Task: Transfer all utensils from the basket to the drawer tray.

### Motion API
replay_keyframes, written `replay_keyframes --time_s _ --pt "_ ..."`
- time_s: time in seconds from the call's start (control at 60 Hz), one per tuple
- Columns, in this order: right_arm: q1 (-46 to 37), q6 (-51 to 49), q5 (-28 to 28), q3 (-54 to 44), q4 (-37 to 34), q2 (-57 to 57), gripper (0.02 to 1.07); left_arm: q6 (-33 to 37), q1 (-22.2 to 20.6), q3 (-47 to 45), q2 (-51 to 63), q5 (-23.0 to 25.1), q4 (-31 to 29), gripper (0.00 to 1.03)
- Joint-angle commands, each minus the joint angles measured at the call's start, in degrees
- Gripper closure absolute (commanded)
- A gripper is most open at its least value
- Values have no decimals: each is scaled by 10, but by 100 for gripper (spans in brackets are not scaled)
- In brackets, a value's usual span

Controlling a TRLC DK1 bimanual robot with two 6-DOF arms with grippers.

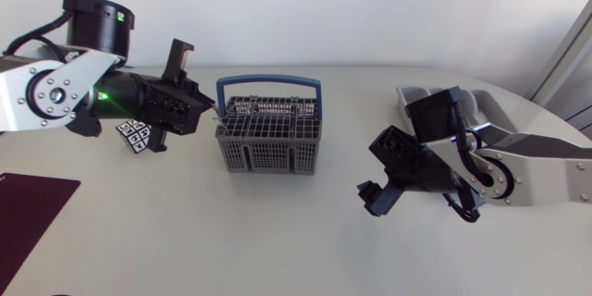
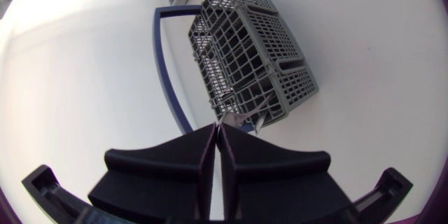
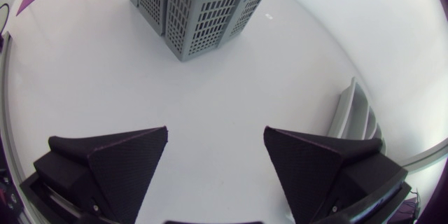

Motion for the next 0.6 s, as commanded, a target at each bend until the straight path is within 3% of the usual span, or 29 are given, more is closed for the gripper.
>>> replay_keyframes --time_s 0.0,0.467,0.583 --pt "7 -7 5 -17 -10 -20 8 16 -2 18 -30 0 -6 100" --pt "34 -1 18 -41 -64 -140 8 -34 -20 -15 -161 -11 -35 100" --pt "44 3 18 -46 -75 -173 8 -92 -38 -13 -194 -24 -43 100"
